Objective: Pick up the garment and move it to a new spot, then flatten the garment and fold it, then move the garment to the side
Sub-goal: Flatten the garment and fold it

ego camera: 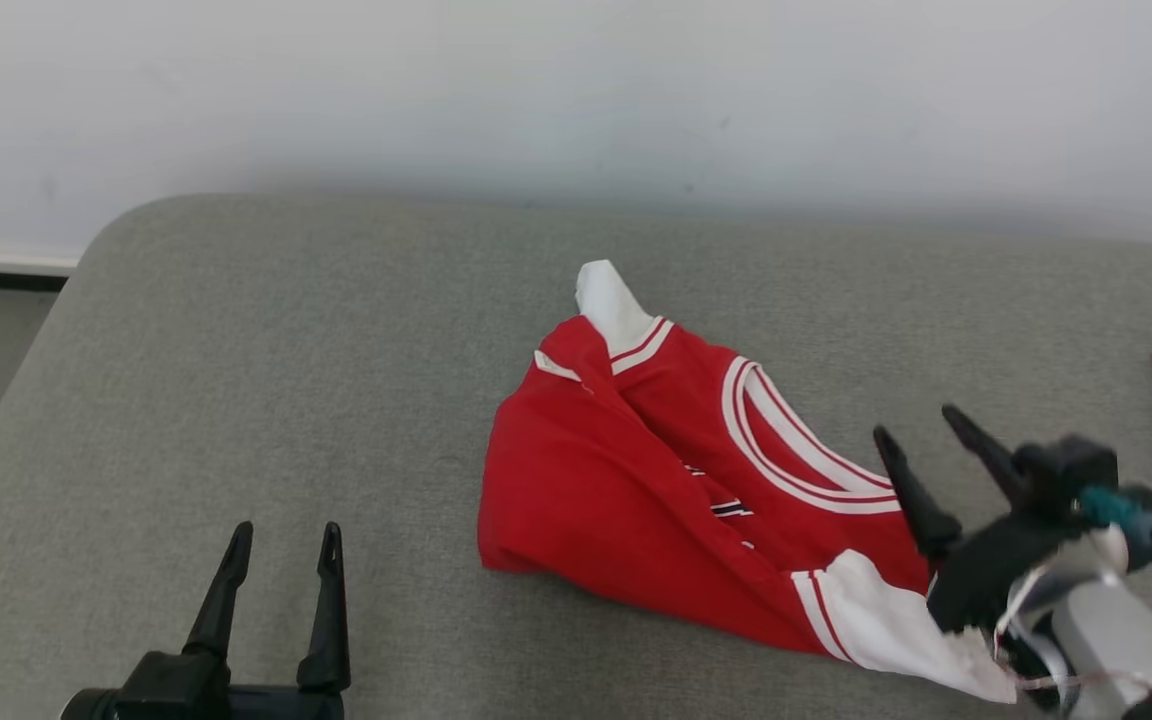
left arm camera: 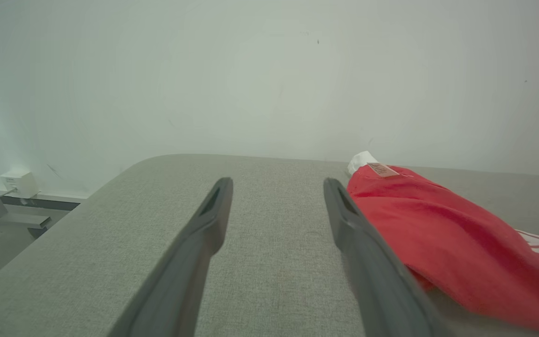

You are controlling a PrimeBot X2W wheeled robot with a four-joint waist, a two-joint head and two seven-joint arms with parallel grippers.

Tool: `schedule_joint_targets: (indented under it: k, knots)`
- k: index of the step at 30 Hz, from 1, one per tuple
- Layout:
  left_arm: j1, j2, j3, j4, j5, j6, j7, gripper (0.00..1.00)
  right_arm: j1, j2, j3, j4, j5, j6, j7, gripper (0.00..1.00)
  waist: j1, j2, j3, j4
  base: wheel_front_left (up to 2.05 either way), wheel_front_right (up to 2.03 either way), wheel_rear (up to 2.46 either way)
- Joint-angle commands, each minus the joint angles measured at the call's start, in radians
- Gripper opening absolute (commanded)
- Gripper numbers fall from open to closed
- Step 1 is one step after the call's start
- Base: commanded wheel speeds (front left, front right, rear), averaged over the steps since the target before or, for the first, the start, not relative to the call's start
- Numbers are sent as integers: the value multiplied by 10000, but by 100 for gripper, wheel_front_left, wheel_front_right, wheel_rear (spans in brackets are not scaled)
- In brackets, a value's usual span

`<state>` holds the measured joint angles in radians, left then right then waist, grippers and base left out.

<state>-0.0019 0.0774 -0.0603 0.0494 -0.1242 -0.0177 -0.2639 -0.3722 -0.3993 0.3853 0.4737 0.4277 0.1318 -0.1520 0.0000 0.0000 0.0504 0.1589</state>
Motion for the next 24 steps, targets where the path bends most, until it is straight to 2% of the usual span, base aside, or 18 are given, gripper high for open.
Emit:
schedule_joint_targets:
  k: [1,9,15,24]
  knots:
    - [-184,-31,-25,32,4,-20,-2,100,-402,-75,114,190,173,-26,148,100,0,0,356,364,0,0,0]
    - [-807,-217,-561,201,-133,-146,-2,100,-2908,-368,1062,1859,933,-26,1365,100,0,0,1225,1363,0,0,0]
    - [-1270,-265,-1039,317,-297,-126,-2,100,-4202,-498,1800,3100,1374,-26,1889,100,0,0,1758,2046,0,0,0]
    - [-1657,-271,-1816,253,-890,281,-2,100,-5374,-562,2981,4503,1906,-27,2782,100,0,0,2281,2694,0,0,0]
